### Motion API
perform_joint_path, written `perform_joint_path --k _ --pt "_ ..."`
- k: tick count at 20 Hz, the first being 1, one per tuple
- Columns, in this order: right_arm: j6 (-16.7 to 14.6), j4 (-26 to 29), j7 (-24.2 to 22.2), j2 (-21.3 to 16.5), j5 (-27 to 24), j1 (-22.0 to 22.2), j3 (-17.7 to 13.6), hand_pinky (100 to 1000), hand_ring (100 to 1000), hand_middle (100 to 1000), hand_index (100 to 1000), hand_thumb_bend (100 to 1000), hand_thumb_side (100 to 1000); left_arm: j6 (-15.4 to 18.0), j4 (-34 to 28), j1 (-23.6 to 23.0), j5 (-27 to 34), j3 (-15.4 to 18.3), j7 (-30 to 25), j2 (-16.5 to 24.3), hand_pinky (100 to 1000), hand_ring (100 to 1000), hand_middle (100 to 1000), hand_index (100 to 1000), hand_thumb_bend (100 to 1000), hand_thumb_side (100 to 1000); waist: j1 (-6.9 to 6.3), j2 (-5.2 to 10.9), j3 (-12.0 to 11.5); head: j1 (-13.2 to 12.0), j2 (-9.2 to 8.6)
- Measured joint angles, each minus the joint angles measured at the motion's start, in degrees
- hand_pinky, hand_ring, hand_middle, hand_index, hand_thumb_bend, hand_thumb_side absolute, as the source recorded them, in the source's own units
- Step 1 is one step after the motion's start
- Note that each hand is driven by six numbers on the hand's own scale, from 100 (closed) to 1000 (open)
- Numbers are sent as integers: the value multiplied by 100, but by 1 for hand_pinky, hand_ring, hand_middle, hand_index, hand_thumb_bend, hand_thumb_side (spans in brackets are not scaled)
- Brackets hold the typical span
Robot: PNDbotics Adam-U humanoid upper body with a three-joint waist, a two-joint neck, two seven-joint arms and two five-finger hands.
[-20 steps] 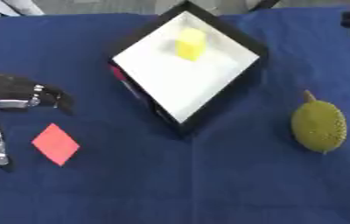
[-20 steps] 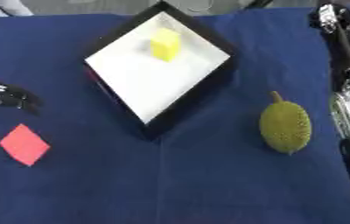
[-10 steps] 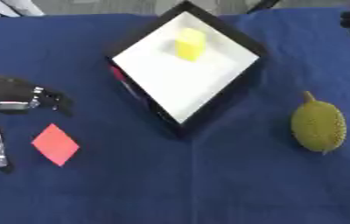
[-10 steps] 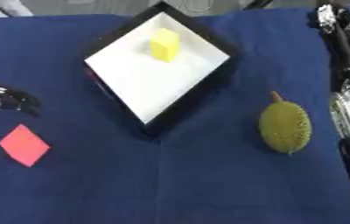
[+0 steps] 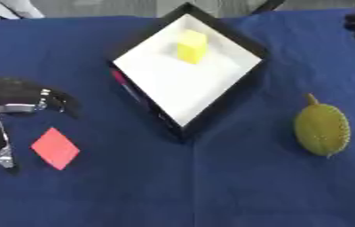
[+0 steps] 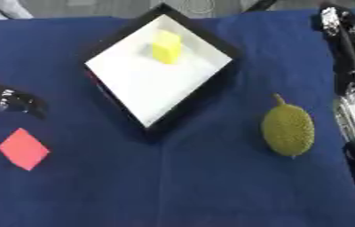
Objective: Pick up objects on the table and place them in the box.
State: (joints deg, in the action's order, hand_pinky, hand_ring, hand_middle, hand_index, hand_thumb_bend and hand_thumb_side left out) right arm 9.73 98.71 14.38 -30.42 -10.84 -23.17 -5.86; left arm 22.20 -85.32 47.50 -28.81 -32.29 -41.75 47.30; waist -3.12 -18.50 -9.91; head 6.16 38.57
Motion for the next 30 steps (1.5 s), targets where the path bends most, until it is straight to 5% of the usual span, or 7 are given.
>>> perform_joint_path --k 18,23,25,26,30 --pt "4 -2 -24 50 5 0 26 988 843 736 847 100 779 151 641 147 -206 -111 151 -465 828 853 867 872 860 100 1 -29 41 -24 -1" --pt "5 -2 -27 51 8 1 26 988 843 737 847 100 781 214 724 146 -149 -110 214 -499 788 785 766 735 688 100 1 -29 39 -27 -1" --pt "7 -3 -30 51 18 2 26 988 843 737 847 100 788 226 711 144 -44 -106 226 -499 735 705 657 559 398 100 1 -29 37 -27 -1" --pt "7 -3 -30 51 24 3 26 988 843 737 847 100 779 225 666 137 40 -99 225 -495 726 688 626 518 475 100 1 -29 35 -27 -1" --pt "6 -4 -30 51 32 8 26 988 843 737 847 100 773 152 104 131 441 130 152 -305 718 669 600 450 445 100 1 -29 18 -18 1"
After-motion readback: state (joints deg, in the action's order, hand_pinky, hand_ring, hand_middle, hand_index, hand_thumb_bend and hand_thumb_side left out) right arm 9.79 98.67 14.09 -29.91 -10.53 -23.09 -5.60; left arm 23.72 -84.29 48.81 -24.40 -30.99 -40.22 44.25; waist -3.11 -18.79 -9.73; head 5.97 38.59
